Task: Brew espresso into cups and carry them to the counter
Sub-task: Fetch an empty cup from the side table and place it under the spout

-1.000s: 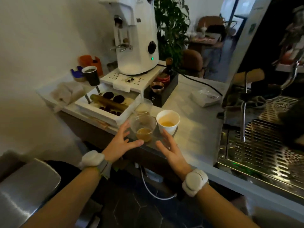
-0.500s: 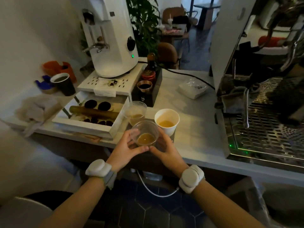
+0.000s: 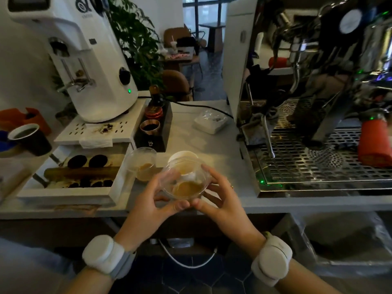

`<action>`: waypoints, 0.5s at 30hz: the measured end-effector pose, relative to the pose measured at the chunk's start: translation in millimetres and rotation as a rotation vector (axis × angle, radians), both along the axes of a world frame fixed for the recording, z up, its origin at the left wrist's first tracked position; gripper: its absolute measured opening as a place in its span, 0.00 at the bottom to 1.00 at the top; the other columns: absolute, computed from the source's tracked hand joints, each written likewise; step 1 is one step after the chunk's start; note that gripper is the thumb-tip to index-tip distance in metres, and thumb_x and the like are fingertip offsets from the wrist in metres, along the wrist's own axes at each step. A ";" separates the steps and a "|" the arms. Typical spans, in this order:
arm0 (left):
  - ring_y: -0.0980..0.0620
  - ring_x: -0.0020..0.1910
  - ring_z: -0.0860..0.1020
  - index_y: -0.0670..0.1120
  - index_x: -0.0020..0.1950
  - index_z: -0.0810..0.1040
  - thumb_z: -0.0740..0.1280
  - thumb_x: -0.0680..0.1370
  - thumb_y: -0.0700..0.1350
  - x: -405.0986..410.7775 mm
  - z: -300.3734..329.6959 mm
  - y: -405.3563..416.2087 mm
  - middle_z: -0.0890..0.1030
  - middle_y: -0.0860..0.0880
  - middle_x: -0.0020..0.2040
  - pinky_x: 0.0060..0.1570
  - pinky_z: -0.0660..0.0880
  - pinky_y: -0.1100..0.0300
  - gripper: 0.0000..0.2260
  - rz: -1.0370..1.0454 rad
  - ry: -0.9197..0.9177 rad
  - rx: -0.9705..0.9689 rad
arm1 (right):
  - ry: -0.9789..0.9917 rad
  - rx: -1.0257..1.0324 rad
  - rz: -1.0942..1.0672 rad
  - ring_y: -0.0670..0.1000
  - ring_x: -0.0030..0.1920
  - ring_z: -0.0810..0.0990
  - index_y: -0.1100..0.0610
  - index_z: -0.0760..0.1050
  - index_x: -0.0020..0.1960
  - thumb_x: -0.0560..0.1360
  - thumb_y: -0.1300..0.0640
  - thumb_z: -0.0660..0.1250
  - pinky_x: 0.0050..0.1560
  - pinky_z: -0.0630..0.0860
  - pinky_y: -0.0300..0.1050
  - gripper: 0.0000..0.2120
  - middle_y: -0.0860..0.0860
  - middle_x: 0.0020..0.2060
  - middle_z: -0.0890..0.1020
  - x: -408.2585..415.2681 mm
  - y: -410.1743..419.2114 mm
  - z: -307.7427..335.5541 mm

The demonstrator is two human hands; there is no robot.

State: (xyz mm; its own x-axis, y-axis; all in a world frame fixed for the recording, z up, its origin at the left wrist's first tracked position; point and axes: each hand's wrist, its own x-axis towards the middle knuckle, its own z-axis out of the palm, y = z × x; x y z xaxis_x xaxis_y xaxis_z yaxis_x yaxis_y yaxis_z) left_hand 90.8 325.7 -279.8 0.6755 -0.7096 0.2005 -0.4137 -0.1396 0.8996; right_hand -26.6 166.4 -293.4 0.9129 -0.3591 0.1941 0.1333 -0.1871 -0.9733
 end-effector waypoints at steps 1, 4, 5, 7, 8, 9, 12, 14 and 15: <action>0.69 0.61 0.71 0.74 0.63 0.63 0.72 0.64 0.65 -2.7 4.5 -9.2 0.71 0.73 0.62 0.51 0.70 0.76 0.30 -0.019 -0.031 -0.015 | -0.008 -0.023 -0.025 0.41 0.63 0.72 0.33 0.62 0.67 0.70 0.52 0.73 0.63 0.73 0.45 0.32 0.44 0.62 0.69 -6.2 -6.0 6.3; 0.68 0.63 0.71 0.72 0.65 0.63 0.71 0.65 0.65 -13.8 15.9 -40.9 0.71 0.71 0.63 0.53 0.70 0.75 0.31 -0.107 -0.067 -0.054 | -0.046 -0.068 -0.122 0.40 0.62 0.72 0.34 0.62 0.67 0.69 0.47 0.73 0.62 0.73 0.41 0.32 0.41 0.62 0.69 -27.3 -27.5 18.7; 0.67 0.63 0.71 0.72 0.65 0.63 0.71 0.65 0.66 -17.8 18.6 -52.1 0.71 0.70 0.64 0.53 0.70 0.74 0.30 -0.145 -0.064 -0.063 | -0.055 -0.075 -0.154 0.41 0.62 0.73 0.35 0.62 0.67 0.69 0.47 0.73 0.61 0.74 0.42 0.32 0.41 0.62 0.69 -34.3 -35.4 22.6; 0.65 0.62 0.72 0.73 0.63 0.64 0.71 0.65 0.67 -24.3 23.3 -69.6 0.72 0.69 0.63 0.52 0.72 0.72 0.29 -0.191 -0.043 -0.082 | -0.067 -0.075 -0.180 0.43 0.62 0.74 0.39 0.62 0.69 0.70 0.51 0.73 0.61 0.75 0.44 0.32 0.44 0.64 0.70 -45.8 -48.2 28.6; 0.65 0.61 0.73 0.73 0.62 0.65 0.71 0.65 0.67 -28.5 26.4 -79.6 0.73 0.69 0.62 0.51 0.73 0.71 0.28 -0.212 -0.031 -0.092 | -0.073 -0.077 -0.201 0.44 0.62 0.75 0.42 0.63 0.70 0.70 0.53 0.73 0.60 0.75 0.45 0.32 0.46 0.65 0.70 -52.4 -55.0 30.4; 0.64 0.60 0.73 0.73 0.61 0.65 0.71 0.64 0.68 -34.6 27.8 -92.9 0.74 0.69 0.61 0.51 0.74 0.69 0.28 -0.246 -0.023 -0.101 | -0.077 -0.087 -0.237 0.46 0.62 0.75 0.45 0.63 0.70 0.71 0.54 0.73 0.60 0.76 0.47 0.32 0.47 0.65 0.72 -62.4 -63.7 32.2; 0.66 0.60 0.73 0.75 0.59 0.66 0.71 0.63 0.69 -50.8 31.4 -123.6 0.74 0.72 0.59 0.51 0.75 0.68 0.27 -0.297 0.004 -0.115 | -0.072 -0.061 -0.291 0.49 0.61 0.77 0.48 0.63 0.70 0.71 0.56 0.73 0.56 0.78 0.53 0.32 0.46 0.62 0.74 -84.8 -83.9 37.8; 0.66 0.61 0.73 0.76 0.59 0.65 0.71 0.62 0.69 -66.8 31.2 -148.4 0.74 0.71 0.60 0.52 0.75 0.66 0.28 -0.331 0.005 -0.109 | -0.068 -0.034 -0.334 0.49 0.60 0.77 0.47 0.64 0.70 0.71 0.58 0.73 0.57 0.78 0.53 0.31 0.46 0.62 0.75 -104.3 -102.6 39.0; 0.65 0.61 0.74 0.75 0.60 0.66 0.71 0.63 0.68 -75.7 31.0 -161.5 0.74 0.70 0.61 0.53 0.75 0.65 0.28 -0.339 0.011 -0.113 | -0.061 -0.033 -0.350 0.49 0.60 0.77 0.46 0.65 0.69 0.70 0.58 0.73 0.57 0.78 0.53 0.31 0.46 0.61 0.75 -114.3 -113.7 40.2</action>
State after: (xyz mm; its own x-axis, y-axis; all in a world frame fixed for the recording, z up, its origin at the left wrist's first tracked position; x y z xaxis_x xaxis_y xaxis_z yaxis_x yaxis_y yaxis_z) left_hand 15.1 164.2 -248.8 0.4078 -0.8677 0.2844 -0.4100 0.1043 0.9061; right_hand -141.0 52.7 -253.1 0.7223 -0.6403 0.2614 0.1137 -0.2629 -0.9581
